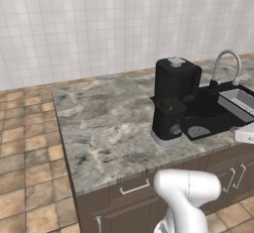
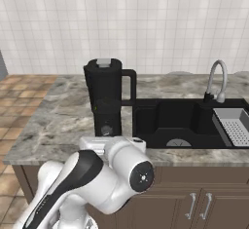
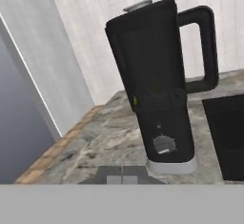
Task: Grab the lemon wedges from the fridge, place them in the blender, close the lid, and turn on the blender to create a marinade.
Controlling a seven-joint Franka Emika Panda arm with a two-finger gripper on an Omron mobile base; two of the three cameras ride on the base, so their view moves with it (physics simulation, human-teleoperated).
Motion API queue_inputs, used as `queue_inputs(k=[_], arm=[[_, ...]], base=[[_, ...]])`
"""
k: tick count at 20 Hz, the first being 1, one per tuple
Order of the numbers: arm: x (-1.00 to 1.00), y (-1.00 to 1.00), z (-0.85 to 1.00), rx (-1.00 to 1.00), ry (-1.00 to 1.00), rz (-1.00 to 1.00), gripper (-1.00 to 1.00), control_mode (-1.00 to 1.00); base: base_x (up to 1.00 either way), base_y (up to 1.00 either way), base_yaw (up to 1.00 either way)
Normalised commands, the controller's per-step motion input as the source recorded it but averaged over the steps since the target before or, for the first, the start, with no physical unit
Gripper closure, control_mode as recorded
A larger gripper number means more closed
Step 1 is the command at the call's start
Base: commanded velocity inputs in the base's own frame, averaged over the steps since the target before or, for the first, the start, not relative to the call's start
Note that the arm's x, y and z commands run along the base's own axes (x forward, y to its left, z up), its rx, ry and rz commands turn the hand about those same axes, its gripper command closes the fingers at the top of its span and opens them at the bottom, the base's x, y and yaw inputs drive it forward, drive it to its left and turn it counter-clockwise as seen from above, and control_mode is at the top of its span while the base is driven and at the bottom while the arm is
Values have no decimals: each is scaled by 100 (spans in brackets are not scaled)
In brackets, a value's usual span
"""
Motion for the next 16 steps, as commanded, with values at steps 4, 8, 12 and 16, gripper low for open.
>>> queue_inputs(k=[4, 8, 12, 16], arm=[[69, 74, -71, 0, -24, -3, 100, -100], [50, 63, -39, 0, -23, -12, 100, -100], [12, 35, -45, 0, -14, -13, 100, -100], [15, 15, -62, 0, -9, -15, 100, -100]], base=[[0, 0, 0], [0, 0, 0], [0, 0, 0], [0, 0, 0]])
